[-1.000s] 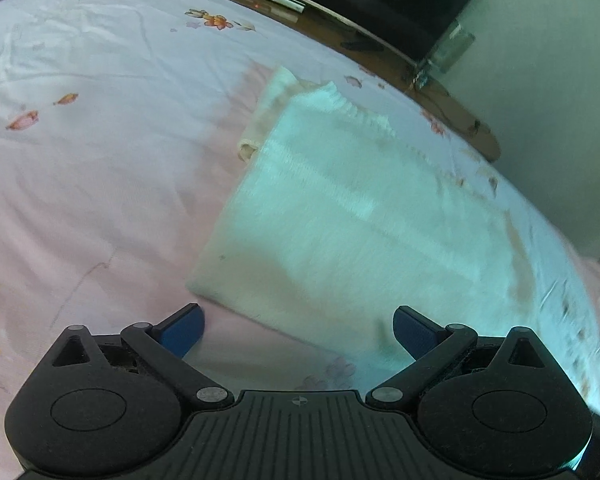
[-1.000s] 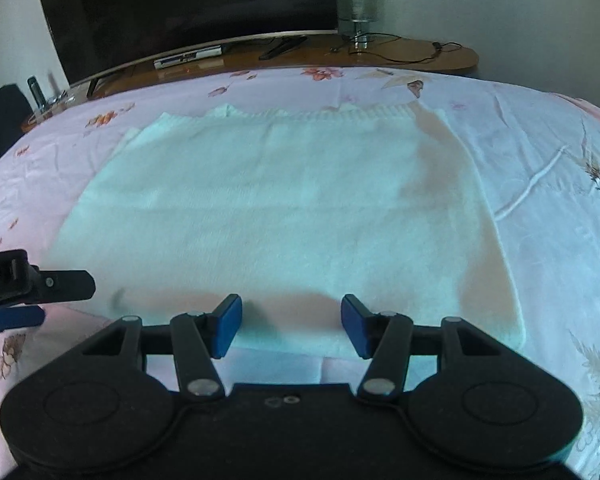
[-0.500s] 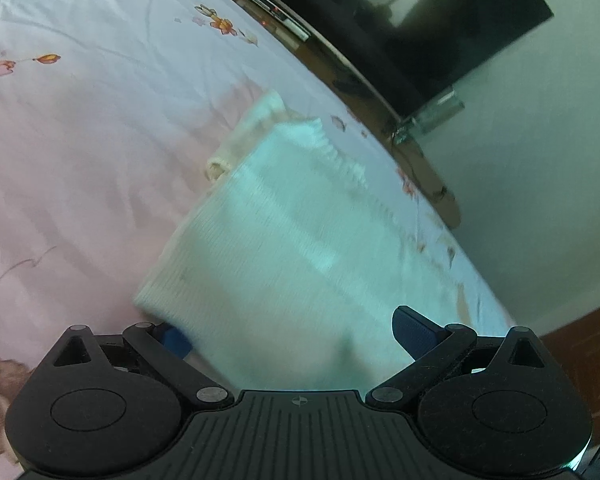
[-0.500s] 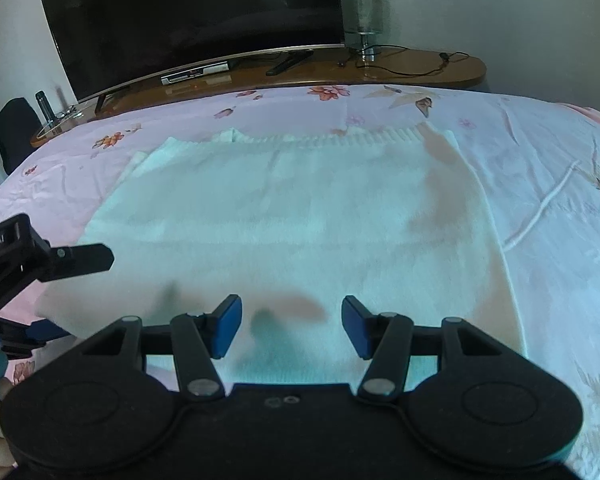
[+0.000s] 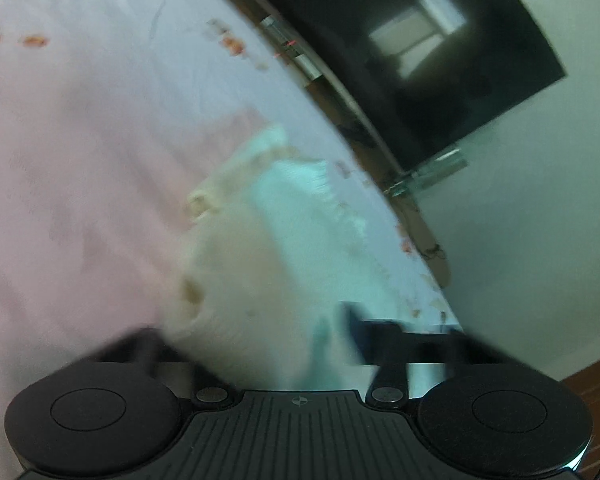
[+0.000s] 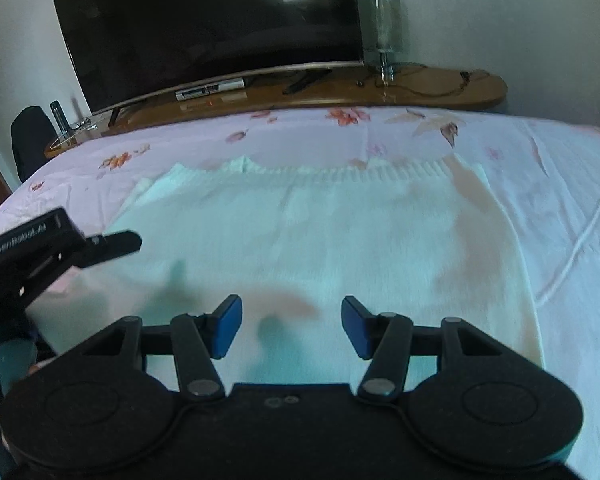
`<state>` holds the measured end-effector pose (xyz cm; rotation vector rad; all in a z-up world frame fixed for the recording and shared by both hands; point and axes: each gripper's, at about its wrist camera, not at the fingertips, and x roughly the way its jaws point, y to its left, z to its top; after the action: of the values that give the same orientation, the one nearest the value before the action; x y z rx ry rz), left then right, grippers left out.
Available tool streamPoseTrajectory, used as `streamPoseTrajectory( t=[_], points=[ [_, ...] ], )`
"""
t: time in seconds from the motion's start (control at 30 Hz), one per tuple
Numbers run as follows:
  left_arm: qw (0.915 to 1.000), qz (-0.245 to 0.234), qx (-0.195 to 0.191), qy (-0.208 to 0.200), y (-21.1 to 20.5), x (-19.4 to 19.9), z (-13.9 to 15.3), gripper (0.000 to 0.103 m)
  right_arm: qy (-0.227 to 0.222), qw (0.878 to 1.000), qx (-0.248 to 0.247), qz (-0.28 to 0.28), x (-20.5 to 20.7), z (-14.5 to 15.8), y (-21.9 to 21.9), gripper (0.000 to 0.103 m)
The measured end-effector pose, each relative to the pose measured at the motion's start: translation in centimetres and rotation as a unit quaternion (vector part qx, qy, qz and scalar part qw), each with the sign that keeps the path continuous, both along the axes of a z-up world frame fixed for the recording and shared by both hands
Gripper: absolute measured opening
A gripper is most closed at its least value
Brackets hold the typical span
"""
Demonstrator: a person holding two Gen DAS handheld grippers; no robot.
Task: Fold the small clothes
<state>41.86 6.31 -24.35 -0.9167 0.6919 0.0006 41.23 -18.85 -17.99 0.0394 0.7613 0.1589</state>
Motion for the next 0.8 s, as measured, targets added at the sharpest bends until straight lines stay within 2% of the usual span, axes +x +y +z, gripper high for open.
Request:
streamPoseTrajectory(
  t=[0.07,0.2,0.23,0.3,0.43,0.5,0.53,0.57,0.6,0.63,0.67,0.8],
  points=[
    [0.9997,0.011,-0.023,0.003,0.6,0.1,-0.8,0.019,-0.008,1.0,-0.018,0.001,1.2,0.0,0.6,0.052],
    [1.0,0.009,-0.002,-0.005,0.0,0.4,-0.3,0.019,-0.003,1.0,-0.024,0.015,2.5,-1.0,1.9,0.051],
    [0.9999,0.012,-0.005,-0.004,0.0,0.4,-0.2,0.019,0.017,0.999,-0.045,0.023,2.8,-2.2,2.5,0.052],
    [0.9998,0.013,0.003,-0.012,-0.2,0.4,0.4,0.019,-0.012,0.992,-0.117,0.051,1.8,-3.4,4.0,0.054],
    [0.999,-0.004,0.034,-0.027,-0.5,0.5,1.3,0.019,-0.003,0.995,-0.093,0.039,1.8,-2.5,3.5,0.052],
    [0.9989,-0.004,0.038,-0.026,-0.4,0.6,1.4,0.019,-0.029,0.996,-0.08,0.025,1.5,-1.3,3.2,0.051],
    [0.9989,-0.003,0.041,-0.025,-0.4,0.6,1.4,0.015,-0.044,0.996,-0.077,0.017,1.4,-1.0,3.1,0.051],
    [0.9987,-0.003,0.043,-0.026,-0.4,0.5,1.5,0.013,-0.035,0.996,-0.086,0.015,1.9,-1.5,3.1,0.051],
    [0.9984,-0.006,0.048,-0.03,-0.5,0.6,1.9,0.013,0.006,0.994,-0.102,0.025,2.8,-3.1,3.2,0.055],
    [0.9978,-0.01,0.054,-0.037,-0.7,0.6,2.2,0.013,-0.014,0.993,-0.115,0.034,2.3,-3.4,3.4,0.056],
    [0.9968,-0.015,0.066,-0.042,-0.9,0.7,2.6,0.013,-0.011,0.993,-0.116,0.035,2.4,-3.3,3.4,0.055],
    [0.989,-0.053,0.116,-0.075,-2.8,1.1,4.8,0.008,-0.003,0.998,-0.057,0.017,2.7,-2.4,1.7,0.054]
  ],
)
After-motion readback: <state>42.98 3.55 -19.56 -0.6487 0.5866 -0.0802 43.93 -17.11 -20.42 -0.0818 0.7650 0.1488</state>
